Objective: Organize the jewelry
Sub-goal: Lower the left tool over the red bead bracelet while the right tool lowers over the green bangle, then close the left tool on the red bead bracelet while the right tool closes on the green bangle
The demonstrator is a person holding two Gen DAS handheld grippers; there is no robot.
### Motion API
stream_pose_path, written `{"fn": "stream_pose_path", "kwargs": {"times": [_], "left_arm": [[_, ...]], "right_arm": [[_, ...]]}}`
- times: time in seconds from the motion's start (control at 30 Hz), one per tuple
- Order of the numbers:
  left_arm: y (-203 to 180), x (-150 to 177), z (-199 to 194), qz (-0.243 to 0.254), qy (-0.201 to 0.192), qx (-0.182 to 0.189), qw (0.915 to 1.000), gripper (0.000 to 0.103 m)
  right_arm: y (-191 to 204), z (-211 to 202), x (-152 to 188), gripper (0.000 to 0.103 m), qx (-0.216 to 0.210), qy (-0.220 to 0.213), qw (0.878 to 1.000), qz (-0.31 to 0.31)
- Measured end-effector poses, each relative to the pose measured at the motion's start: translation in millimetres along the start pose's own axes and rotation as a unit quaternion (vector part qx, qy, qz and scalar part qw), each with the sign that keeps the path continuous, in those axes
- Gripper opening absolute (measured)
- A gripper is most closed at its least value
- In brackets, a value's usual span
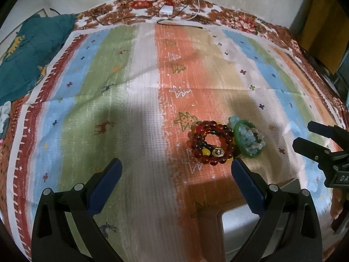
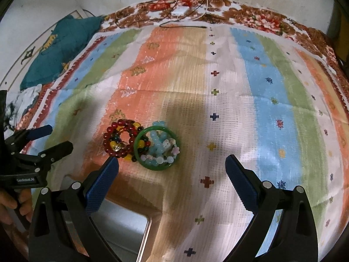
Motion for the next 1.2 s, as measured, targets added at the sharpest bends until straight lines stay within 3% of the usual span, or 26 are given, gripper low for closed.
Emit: {"fn": "stream_pose_path", "kwargs": {"times": [0.13,0.2,0.3,0.67,1.2], "left_arm": [[3,-4,11,-0.002,0.013,-0.001,0.9999,0.091],[3,-5,15,-0.003,0.019,0.0,0.9998,0.089],[2,-8,20,0.001,0.023,0.001,0.9997,0.087],[1,-12,40,-0.003,0.044,0.022,0.9988,0.06],[3,-14,71,0.003,0.076,0.033,0.9966,0.052]], "right_arm": [[0,6,-4,0.099,-0.004,0.005,1.0,-0.001],[-2,9,-6,0.09,-0.007,0.009,1.0,0.003],[-5,16,-8,0.086,-0.018,0.02,0.999,0.017],[-6,36,-15,0.068,-0.009,0.033,0.999,0.008],[-8,69,-19,0.049,0.001,0.059,0.998,-0.003]]}}
Point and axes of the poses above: each gripper's, at about its wrist camera, not at the fingertips, and z roughly the way its jaws point, y to its left, x to its underside, the point moved 7 cm from there along z, roughly the way its jaws point, and after that the axes turned 4 degrees about x, right-handed, at the moved point
